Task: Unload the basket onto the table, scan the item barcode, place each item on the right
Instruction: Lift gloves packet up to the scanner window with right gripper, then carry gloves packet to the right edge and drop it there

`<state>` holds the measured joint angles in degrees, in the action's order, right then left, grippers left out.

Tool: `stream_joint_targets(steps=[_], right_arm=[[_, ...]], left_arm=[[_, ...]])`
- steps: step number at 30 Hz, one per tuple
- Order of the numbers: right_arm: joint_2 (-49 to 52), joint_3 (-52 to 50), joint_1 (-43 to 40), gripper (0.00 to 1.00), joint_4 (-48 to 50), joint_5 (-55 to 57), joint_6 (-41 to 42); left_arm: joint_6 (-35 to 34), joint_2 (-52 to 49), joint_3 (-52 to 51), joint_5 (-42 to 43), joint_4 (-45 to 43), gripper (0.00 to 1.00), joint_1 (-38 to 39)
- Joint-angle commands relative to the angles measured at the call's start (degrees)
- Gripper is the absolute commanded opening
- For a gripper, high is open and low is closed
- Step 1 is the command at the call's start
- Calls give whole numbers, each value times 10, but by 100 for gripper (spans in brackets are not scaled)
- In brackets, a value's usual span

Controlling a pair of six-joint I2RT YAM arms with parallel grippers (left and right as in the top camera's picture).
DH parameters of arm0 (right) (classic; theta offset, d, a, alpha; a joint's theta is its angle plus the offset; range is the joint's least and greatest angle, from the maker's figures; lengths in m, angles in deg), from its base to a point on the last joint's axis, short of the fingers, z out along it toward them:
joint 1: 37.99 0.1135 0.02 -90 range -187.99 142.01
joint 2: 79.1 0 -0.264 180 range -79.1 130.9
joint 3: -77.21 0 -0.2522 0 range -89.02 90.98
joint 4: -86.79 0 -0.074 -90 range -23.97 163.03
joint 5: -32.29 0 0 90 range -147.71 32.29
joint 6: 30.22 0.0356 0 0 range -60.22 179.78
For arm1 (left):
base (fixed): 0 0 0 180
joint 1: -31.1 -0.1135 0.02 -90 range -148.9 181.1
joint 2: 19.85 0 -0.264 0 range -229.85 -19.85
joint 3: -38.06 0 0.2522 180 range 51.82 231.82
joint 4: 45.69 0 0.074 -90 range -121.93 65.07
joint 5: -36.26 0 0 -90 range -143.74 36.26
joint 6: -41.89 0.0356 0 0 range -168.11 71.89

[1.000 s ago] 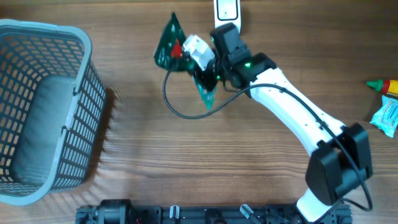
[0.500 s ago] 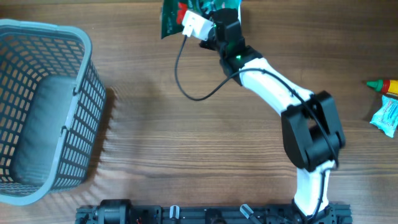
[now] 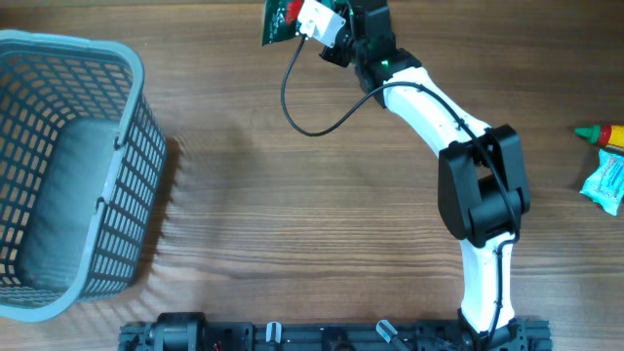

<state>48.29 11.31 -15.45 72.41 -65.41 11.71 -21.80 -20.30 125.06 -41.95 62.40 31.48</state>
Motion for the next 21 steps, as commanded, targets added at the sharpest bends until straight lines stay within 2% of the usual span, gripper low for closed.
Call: stream_joint_targets(steps=[1,4,7,10,15,18,21], right_arm=[[-64,9,-15,4,-47,56,25],[-108,9,-57,4,-113,151,84],[-117,9,-133,4,-188,224,156],[-105,0,-246,4,-216,160,219],[-40,-3,-385,6,-224,59,307],[-5,-3,-419,6,-231,66,345],[18,-3,-447,9,-237,129,349]], left_arm=[[3,2,0,-1,-1,100,2],[3,2,0,-1,-1,100,2],[3,2,0,-1,-1,100,2],[3,2,0,-1,-1,100,2],[3,2,0,-1,-1,100,2],[3,2,0,-1,-1,100,2],[3,2,0,-1,-1,100,2]])
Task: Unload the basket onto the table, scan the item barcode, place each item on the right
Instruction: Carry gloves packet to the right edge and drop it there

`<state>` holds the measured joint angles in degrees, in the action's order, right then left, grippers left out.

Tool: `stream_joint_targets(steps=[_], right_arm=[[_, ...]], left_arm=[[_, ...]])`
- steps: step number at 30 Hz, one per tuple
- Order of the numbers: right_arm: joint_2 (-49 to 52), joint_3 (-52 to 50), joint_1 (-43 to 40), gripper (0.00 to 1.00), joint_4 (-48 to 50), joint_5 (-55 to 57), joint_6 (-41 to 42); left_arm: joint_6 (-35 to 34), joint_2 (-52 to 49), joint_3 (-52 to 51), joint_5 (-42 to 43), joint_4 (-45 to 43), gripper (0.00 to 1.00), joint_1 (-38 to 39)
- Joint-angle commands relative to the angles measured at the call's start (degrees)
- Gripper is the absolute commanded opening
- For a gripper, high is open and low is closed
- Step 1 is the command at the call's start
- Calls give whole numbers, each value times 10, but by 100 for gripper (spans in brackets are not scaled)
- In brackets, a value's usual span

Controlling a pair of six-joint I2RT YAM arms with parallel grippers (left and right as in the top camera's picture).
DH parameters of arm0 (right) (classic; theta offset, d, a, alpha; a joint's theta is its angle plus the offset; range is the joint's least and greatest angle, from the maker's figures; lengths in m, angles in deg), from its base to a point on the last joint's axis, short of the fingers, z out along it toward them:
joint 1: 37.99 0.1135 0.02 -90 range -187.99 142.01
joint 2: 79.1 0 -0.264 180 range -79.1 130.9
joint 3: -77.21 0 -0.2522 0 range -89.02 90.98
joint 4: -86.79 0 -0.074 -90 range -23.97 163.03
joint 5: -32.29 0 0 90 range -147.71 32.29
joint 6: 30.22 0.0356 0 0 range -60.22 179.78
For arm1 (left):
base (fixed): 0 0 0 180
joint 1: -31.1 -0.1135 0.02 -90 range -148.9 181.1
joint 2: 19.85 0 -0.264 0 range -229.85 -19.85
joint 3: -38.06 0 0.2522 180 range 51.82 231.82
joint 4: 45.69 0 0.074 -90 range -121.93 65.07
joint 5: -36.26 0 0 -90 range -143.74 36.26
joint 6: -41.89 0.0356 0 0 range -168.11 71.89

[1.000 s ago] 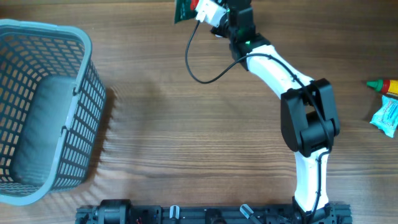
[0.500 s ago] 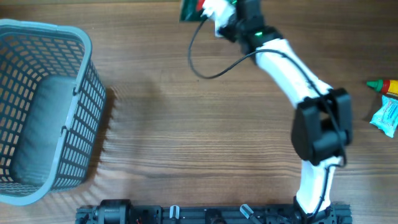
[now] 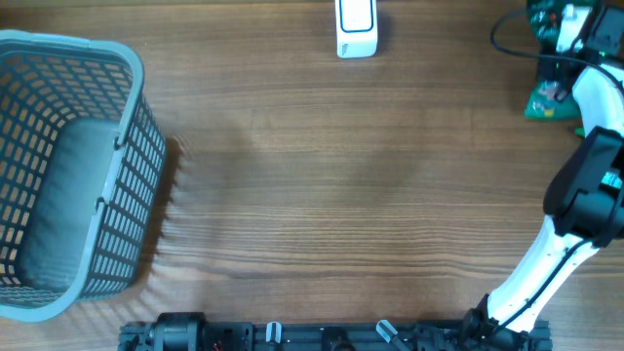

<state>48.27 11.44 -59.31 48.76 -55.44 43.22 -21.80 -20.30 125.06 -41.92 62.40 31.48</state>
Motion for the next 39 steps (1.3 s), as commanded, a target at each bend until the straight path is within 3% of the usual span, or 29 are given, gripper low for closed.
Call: stream_joint_targets(steps=[1,5,7,11,12,13,18,23,28,32,33,39], right_arm=[[23,-4,-21,9,-2,62,54],[17,-2,-61,5,-22,122,165],[16,6,-77,13,-38,124,203],[16,8,-96,54,-77,159,290],[14,10,-102,89,-98,157,337],[13,14,-105,100,-113,151,367],[-44,65,-103,100,-124,-19,329],[-188,102,-83,100,-121,-325,298],[-361,102,-28,100,-175,-358,240],[-503,102,23,100,-221,-358,242],[-580,102,34,100,-243,-358,255],[-696,102,34,100,-306,-358,257]], left_arm=[[3,2,0,-1,-1,100,2],[3,2,0,-1,-1,100,2],[3,2,0,-1,-1,100,2],[3,2,0,-1,-1,100,2],[3,2,0,-1,-1,100,2],[3,2,0,-1,-1,100,2],[3,2,0,-1,-1,100,2],[3,2,0,-1,-1,100,2],[3,2,0,-1,-1,100,2],[3,2,0,-1,-2,100,2],[3,2,0,-2,-1,100,2],[3,2,0,-1,-1,100,2]])
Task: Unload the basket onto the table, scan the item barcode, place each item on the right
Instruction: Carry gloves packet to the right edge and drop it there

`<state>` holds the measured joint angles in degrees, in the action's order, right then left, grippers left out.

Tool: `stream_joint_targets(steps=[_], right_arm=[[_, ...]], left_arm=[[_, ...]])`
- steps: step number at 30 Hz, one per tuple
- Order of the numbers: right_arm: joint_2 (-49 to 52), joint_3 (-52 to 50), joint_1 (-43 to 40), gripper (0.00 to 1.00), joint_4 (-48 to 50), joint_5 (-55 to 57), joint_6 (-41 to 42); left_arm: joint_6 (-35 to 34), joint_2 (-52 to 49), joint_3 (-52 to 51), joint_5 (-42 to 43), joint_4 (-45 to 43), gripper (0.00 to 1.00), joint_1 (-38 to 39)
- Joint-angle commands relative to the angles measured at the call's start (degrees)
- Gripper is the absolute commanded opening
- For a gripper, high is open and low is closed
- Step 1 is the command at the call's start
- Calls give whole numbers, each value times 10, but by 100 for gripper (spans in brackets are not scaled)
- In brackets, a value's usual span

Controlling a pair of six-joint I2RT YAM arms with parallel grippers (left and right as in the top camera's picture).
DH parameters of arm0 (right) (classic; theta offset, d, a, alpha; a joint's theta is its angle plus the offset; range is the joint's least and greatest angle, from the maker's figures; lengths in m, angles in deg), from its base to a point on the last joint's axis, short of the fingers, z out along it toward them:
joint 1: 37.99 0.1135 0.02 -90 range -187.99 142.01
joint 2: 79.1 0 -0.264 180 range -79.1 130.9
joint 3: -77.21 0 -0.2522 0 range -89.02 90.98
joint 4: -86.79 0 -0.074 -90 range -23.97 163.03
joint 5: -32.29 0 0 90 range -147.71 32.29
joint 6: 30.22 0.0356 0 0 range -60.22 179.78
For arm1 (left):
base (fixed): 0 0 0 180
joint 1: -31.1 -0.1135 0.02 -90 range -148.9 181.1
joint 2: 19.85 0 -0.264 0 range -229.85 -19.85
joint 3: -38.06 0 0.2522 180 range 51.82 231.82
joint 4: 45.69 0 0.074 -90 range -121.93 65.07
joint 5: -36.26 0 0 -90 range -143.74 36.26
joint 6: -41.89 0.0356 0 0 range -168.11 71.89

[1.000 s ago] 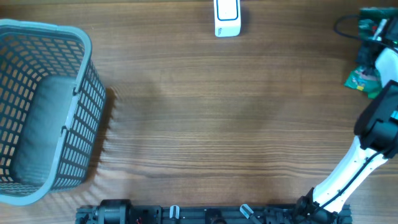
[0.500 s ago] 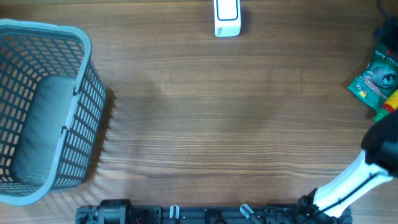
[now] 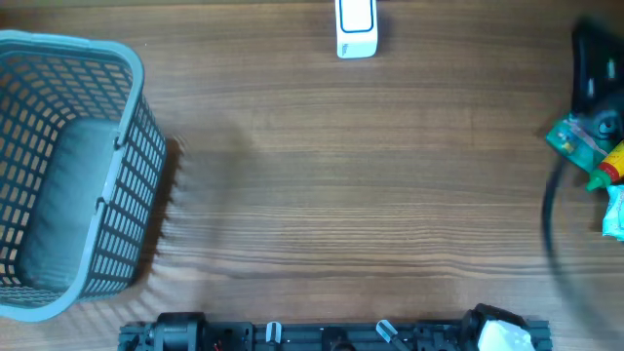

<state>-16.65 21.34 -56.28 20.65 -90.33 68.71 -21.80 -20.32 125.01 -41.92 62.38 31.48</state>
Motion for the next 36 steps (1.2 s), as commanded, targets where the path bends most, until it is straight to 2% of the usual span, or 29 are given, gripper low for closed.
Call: stream_joint_targets(steps=[1,4,10,13,17,21,23,25,27,30,34,36], right_arm=[[-60,3,3,100,-36,-9,2],[-95,3,3,100,-87,7,-23],[-121,-10,8,100,-305,10,-232],[-125,-51,13,100,-308,10,-244],[-180,-172,67,100,-193,-5,-237],[-277,-373,132,100,-7,-5,-204],[-334,-492,153,100,116,-4,-163],[-402,-639,167,100,281,16,-84],[-447,-738,173,100,386,54,-27],[-526,-891,188,100,524,98,-14],[-596,-1002,191,100,585,111,-7],[-617,-1035,193,100,593,130,26]], left_arm=[[3,2,0,-1,-1,100,2],[3,2,0,-1,-1,100,2],[3,2,0,-2,-1,100,2],[3,2,0,-1,-1,100,2],[3,2,0,-1,-1,100,2],[3,2,0,-1,-1,100,2],[3,2,0,-1,-1,100,2],[3,2,0,-1,-1,100,2],[3,2,0,-1,-1,100,2],[3,2,0,-1,-1,100,2],[3,2,0,-2,-1,100,2],[3,2,0,-1,-1,100,2]])
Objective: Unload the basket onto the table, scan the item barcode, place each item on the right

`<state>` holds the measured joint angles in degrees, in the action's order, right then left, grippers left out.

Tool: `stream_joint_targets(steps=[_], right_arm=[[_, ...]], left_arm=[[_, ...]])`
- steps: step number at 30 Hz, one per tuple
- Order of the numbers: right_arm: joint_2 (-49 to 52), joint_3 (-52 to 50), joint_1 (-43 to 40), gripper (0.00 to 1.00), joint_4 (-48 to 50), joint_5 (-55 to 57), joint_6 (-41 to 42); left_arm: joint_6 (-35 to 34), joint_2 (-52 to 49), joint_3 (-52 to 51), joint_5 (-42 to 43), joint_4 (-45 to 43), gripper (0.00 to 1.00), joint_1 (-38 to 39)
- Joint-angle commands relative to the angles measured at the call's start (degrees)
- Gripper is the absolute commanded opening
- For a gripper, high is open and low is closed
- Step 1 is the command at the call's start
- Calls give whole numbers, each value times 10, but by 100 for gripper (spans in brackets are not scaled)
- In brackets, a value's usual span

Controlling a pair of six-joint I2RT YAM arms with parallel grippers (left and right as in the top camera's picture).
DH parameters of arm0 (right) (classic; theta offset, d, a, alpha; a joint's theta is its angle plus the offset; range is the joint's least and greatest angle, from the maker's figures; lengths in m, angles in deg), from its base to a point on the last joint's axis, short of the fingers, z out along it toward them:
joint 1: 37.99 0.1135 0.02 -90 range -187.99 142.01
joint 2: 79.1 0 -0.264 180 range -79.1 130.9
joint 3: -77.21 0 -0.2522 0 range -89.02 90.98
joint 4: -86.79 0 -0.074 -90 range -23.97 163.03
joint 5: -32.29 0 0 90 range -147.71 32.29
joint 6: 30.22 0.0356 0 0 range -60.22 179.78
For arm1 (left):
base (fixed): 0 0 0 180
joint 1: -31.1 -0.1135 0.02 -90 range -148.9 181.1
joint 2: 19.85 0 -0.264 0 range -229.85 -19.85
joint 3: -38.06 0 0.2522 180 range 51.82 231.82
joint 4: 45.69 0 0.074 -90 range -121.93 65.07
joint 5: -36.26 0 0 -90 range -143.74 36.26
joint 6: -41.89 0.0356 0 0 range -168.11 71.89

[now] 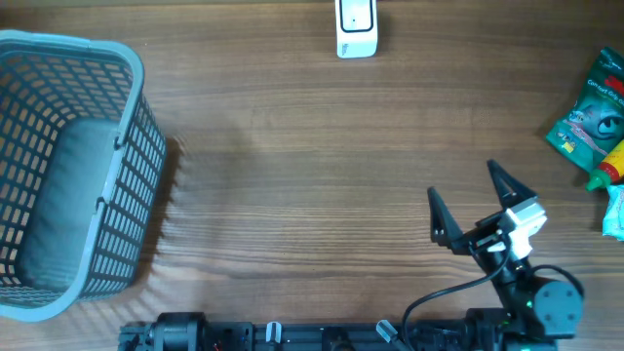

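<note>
A green snack packet (593, 112) lies flat on the table at the far right edge, partly cut off by the frame. The white barcode scanner (356, 27) stands at the back edge in the middle. My right gripper (460, 178) is open near the front right, with its two black fingers spread and nothing between them. It is well apart from the packet and the scanner. The left gripper is out of view.
A large grey plastic basket (146, 166) takes up the left side. Below the packet at the right edge lie a yellow bottle with a red cap (606, 168) and a light blue packet (615, 210). The arms' base rail (292, 336) runs along the front edge.
The right arm was a blur at the far right edge over the packet. Now it is drawn back to the front right with its gripper open, and the packet lies in full view on the table.
My right gripper held the green packet at the back edge, where the scanner stands. Then it held the packet at the far right of the table. Later the packet was down beside the yellow bottle, and now it lies there released with the gripper withdrawn.
</note>
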<state>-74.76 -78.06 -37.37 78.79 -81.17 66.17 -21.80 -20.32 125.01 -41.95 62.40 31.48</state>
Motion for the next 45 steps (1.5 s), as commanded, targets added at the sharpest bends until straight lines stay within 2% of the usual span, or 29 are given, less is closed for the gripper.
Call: stream_joint_targets(steps=[1,4,6,11,18,42,45], right_arm=[[-42,-51,7,100,10,59,73],[-42,-82,18,100,11,128,123],[-42,-108,26,100,15,132,127],[-42,-107,30,100,-46,162,131],[-42,-107,61,100,-54,159,11],[-41,-107,62,100,-54,162,11],[-41,-107,62,100,-54,162,11]], left_arm=[[3,2,0,-1,-1,100,2],[3,2,0,-1,-1,100,2],[3,2,0,-1,-1,100,2],[3,2,0,-1,-2,100,2],[3,2,0,-1,-1,100,2],[2,2,0,0,0,100,2],[3,2,-2,44,-13,100,9]])
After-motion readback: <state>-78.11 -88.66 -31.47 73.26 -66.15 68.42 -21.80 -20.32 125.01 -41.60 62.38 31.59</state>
